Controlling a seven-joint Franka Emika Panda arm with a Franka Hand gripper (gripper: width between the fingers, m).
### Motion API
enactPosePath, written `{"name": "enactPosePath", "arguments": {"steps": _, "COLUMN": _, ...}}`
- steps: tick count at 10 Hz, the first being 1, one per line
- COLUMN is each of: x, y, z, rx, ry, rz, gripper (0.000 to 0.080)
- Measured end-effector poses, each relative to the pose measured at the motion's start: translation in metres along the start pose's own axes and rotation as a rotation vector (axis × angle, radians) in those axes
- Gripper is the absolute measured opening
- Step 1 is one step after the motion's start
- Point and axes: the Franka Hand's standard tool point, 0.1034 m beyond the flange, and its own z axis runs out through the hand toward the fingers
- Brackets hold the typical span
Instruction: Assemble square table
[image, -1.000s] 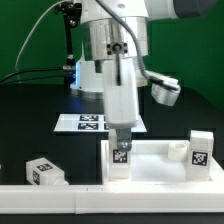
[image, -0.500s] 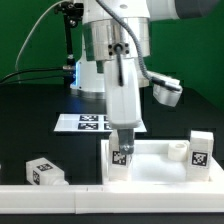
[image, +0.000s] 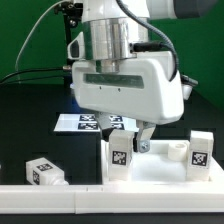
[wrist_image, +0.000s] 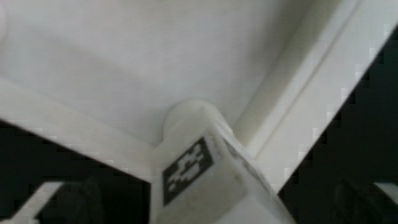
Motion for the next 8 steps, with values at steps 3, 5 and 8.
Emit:
{"name": "enactPosePath", "arguments": {"steps": 3, "x": 0.0027, "y": 0.0011, "z": 0.0042, "rx": -0.037, "ry": 0.012, "rz": -0.462, "gripper": 0.0649}}
{"name": "enactPosePath", "arguments": {"steps": 5, "x": 0.003, "y": 0.0011, "z": 0.004, "rx": -0.037, "ry": 0.015, "rz": -0.41, "gripper": 0.0542}}
{"name": "enactPosePath", "arguments": {"steps": 8, "x": 0.0027, "y": 0.001, "z": 0.0043, "rx": -0.035, "ry": 0.017, "rz": -0.229, "gripper": 0.036}}
